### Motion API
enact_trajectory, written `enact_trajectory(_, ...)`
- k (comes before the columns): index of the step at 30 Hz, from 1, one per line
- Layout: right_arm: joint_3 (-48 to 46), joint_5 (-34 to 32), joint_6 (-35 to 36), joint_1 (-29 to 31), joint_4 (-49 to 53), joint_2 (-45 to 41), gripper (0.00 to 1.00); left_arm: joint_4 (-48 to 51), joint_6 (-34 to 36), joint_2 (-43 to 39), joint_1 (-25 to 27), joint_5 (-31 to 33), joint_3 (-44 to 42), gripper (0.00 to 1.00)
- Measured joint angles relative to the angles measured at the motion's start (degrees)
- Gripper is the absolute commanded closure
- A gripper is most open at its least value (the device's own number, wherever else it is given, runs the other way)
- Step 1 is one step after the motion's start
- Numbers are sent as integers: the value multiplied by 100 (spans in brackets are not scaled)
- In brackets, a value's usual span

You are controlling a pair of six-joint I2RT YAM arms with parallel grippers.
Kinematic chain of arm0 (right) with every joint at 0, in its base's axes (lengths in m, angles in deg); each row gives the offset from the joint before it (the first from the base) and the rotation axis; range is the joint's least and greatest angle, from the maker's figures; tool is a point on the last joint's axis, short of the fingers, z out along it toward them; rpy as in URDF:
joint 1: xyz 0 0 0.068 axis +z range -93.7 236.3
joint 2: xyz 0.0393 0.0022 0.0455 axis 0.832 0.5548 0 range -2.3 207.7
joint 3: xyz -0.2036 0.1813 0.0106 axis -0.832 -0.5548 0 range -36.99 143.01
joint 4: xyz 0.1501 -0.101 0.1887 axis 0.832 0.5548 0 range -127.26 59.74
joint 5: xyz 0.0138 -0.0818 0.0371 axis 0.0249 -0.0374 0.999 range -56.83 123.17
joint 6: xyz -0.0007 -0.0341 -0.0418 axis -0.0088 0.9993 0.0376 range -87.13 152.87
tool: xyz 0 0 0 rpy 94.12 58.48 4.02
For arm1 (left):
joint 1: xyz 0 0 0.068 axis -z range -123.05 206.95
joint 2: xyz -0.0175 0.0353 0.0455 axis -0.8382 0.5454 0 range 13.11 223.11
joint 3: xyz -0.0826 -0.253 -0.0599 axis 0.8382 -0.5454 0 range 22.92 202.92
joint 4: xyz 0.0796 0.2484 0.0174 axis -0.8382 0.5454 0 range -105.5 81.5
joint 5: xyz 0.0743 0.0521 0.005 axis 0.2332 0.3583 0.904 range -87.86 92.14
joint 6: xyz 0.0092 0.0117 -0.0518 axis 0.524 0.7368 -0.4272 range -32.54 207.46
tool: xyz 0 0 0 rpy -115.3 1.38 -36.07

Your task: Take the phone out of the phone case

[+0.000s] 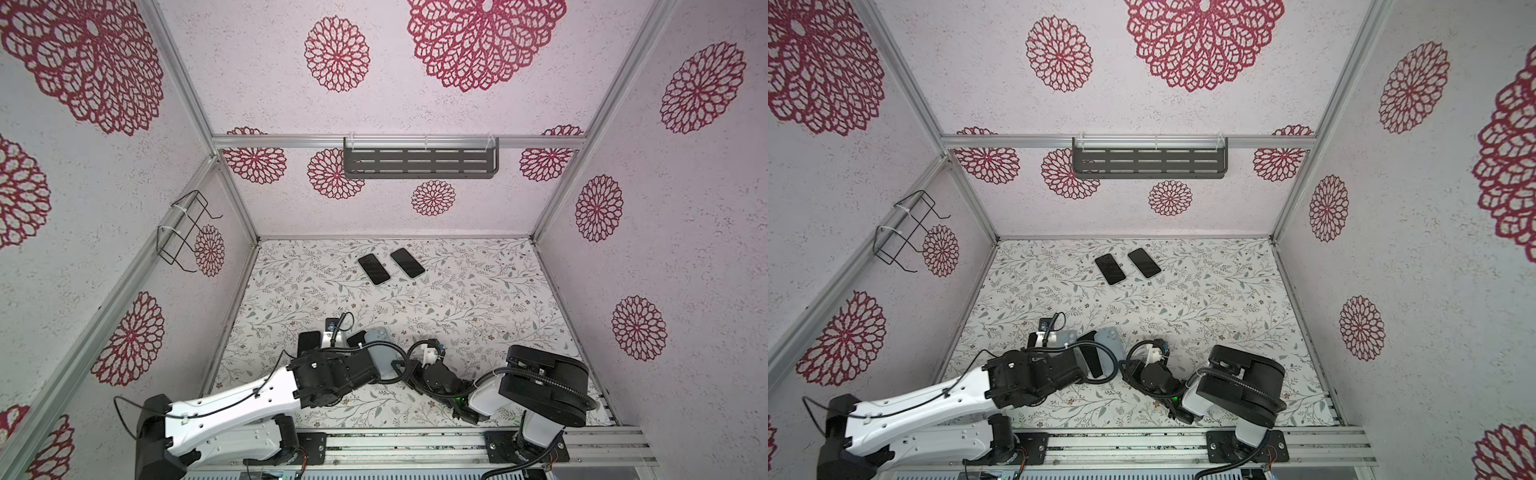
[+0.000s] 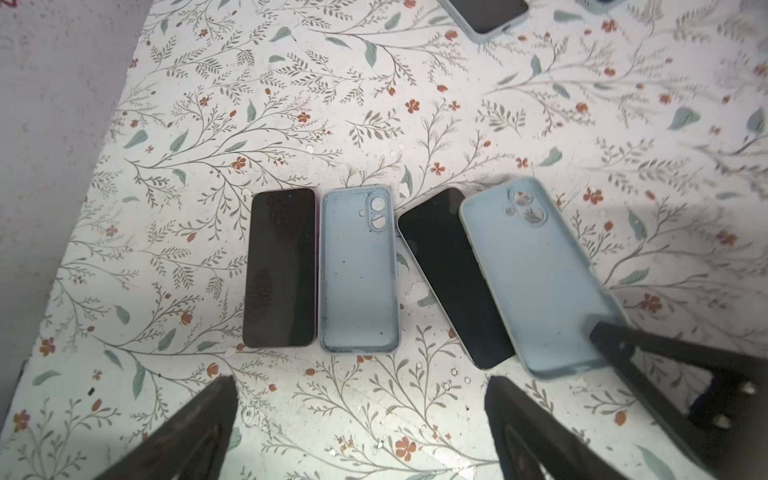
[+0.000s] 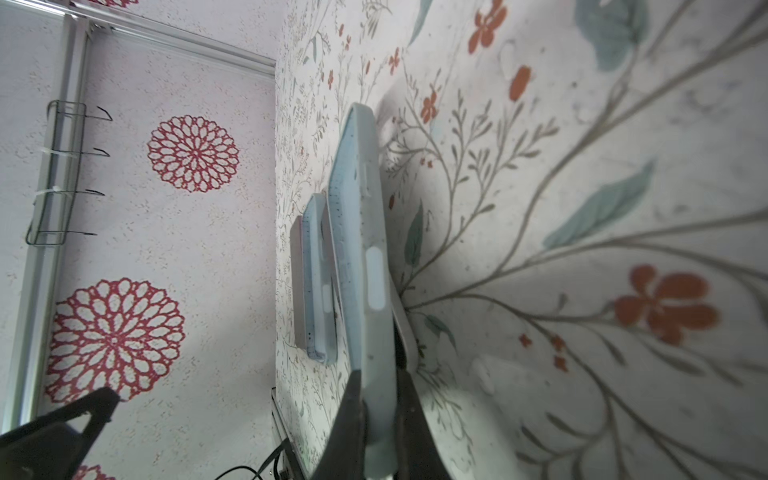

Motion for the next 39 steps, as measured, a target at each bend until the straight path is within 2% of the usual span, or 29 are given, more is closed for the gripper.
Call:
enact_trajectory(4, -116, -168, 55, 11, 284, -177, 100, 7, -2, -258, -48, -31, 15, 3)
enact_trajectory(14, -35, -271, 813, -422, 1617, -1226, 100, -90, 289, 151, -81, -35, 407, 3)
enact_trajectory(17, 68, -232, 1049, -549, 1899, -1217, 100, -173, 422, 188, -164, -28, 527, 3)
enact_trajectory(22, 234, -76, 1172, -590, 1788, -796, 100, -367, 612, 166, -326, -55, 588, 3)
enact_trajectory(29, 463, -195, 802, -179, 1432, -356, 100, -435, 719, 4, -470, -103, 592, 3)
enact_trajectory(39, 828, -911, -304, 531, 1266, 256, 100, -433, 782, -345, -645, -105, 603, 3)
